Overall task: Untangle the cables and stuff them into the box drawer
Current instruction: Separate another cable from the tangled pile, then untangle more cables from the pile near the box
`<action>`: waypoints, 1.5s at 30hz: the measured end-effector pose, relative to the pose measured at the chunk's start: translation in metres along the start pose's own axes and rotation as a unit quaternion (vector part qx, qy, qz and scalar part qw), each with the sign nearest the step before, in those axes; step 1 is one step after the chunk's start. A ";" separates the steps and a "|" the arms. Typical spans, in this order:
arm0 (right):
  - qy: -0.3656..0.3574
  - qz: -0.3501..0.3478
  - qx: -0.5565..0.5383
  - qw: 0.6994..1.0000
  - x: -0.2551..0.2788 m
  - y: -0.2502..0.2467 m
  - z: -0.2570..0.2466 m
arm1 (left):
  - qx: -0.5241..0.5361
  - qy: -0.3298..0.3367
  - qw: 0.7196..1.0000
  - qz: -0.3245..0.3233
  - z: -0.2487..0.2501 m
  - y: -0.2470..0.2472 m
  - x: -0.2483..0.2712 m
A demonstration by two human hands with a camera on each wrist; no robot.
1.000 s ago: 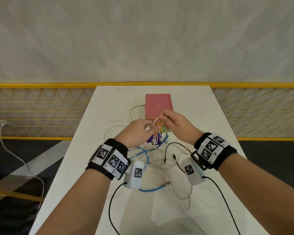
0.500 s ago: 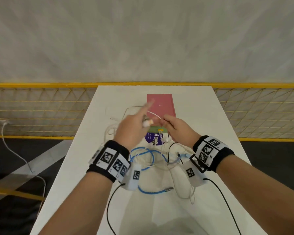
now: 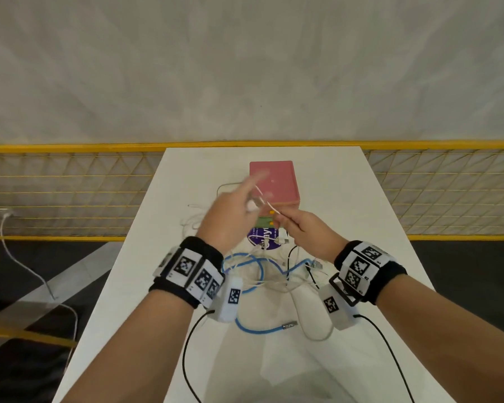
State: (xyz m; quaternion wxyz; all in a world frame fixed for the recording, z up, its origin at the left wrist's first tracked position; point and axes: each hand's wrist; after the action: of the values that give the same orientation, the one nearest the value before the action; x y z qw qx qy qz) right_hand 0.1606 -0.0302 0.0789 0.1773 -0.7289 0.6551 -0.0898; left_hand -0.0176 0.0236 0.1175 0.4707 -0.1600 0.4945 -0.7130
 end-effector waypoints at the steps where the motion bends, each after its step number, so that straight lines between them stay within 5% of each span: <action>1: -0.018 0.001 -0.005 1.000 -0.002 0.001 -0.006 | -0.016 0.019 0.998 -0.051 0.002 0.008 0.003; 4: -0.034 -0.003 -0.014 0.999 -0.006 0.000 -0.007 | 0.002 0.007 1.000 -0.020 -0.003 0.009 0.001; 9: 0.045 0.002 -0.027 0.999 0.006 -0.006 0.023 | 0.011 -0.122 0.961 0.247 -0.029 -0.035 -0.011; 11: 0.039 -0.002 -0.019 0.999 0.005 -0.003 0.022 | -0.018 -0.111 0.971 0.210 -0.026 -0.033 -0.009; 14: 0.001 0.000 -0.021 1.000 -0.003 0.002 0.005 | -0.042 0.001 0.999 0.011 -0.008 -0.004 0.000; 16: -0.030 0.003 -0.029 0.999 -0.006 0.004 -0.004 | -0.048 0.022 0.996 -0.065 -0.004 0.013 0.002; 18: -0.045 0.003 -0.029 0.999 -0.006 0.003 -0.006 | -0.036 0.013 0.998 -0.040 -0.010 0.016 0.000; 23: 0.003 0.011 -0.019 1.000 -0.002 0.000 0.012 | -0.004 -0.055 0.984 0.167 -0.020 0.000 -0.003; 28: -0.035 0.008 -0.038 0.999 -0.006 0.008 -0.004 | -0.007 -0.007 1.000 0.024 -0.004 0.015 0.004; 41: 0.084 -0.060 0.097 0.990 0.011 -0.004 0.059 | 0.081 -0.103 0.952 0.278 -0.012 -0.016 0.002; 43: 0.105 -0.056 0.089 0.989 0.017 -0.005 0.064 | 0.087 -0.093 0.954 0.271 -0.012 -0.026 0.001; 45: 0.110 -0.052 0.078 0.989 0.018 -0.004 0.059 | 0.072 -0.056 0.977 0.194 -0.008 -0.025 0.003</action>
State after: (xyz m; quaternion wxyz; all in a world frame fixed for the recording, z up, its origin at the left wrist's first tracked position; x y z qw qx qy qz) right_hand 0.1876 -0.0394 0.0238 0.1552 -0.7316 0.6229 -0.2296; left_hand -0.0374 0.0275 0.1350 0.6372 -0.0664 0.4368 -0.6315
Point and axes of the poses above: each hand's wrist, its own x-axis away from the middle knuckle, its own y-axis out of the palm, z = x × y, and after that the axes turned 15 degrees about -x, right-handed
